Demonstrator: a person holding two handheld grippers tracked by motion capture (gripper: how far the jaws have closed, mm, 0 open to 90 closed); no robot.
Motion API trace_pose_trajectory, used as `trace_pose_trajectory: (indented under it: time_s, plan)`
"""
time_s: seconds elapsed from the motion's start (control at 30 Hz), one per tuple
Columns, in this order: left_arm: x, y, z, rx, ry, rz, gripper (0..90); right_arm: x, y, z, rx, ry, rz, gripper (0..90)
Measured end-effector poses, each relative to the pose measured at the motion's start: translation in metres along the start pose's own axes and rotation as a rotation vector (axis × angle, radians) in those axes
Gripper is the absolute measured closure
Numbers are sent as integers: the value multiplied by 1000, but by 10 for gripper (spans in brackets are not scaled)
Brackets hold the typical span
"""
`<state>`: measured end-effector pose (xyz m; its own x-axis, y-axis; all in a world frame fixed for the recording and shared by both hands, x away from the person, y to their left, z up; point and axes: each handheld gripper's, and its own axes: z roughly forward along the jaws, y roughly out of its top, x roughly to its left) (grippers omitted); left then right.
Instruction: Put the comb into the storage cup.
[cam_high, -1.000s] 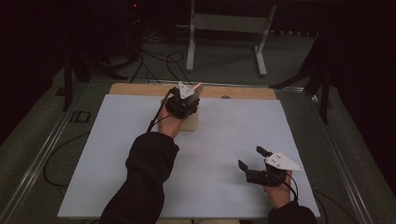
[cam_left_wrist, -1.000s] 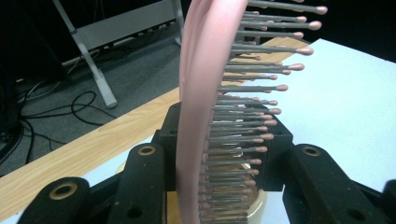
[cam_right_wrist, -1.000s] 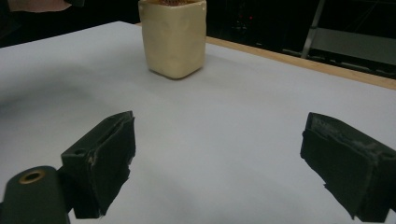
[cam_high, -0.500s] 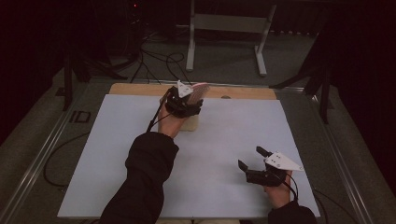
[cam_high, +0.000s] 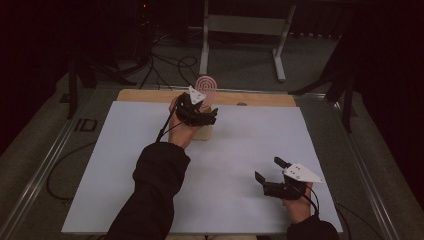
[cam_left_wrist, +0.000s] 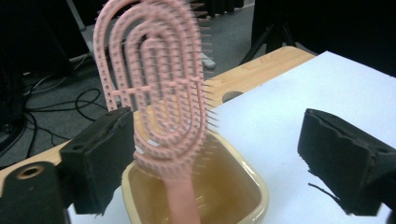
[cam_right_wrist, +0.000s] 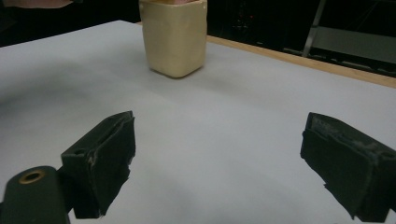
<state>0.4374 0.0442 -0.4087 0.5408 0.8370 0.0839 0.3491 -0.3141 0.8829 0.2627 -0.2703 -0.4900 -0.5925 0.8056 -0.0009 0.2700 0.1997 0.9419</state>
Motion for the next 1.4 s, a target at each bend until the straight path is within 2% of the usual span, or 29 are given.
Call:
trace_pose_trajectory:
  time_s: [0.2,0.43,0.63,0.9,1.13,1.4]
  plan:
    - [1,1,-3,-2,-6,0,23,0,0,0,1,1,2,102]
    - [5,2,-11,-22,-8,-5,5,0,0,0,1,0,2,102]
    - [12,0,-21,-36,-10,-31,4,0,0,0,2,1,3,101]
    - [25,-10,-34,-36,-12,-56,4,0,0,1,7,5,5,101]
    - [32,-20,-44,-48,-29,-73,4,1,0,1,10,6,7,101]
    - [37,-32,-55,-40,-43,-82,6,1,0,1,11,7,5,101]
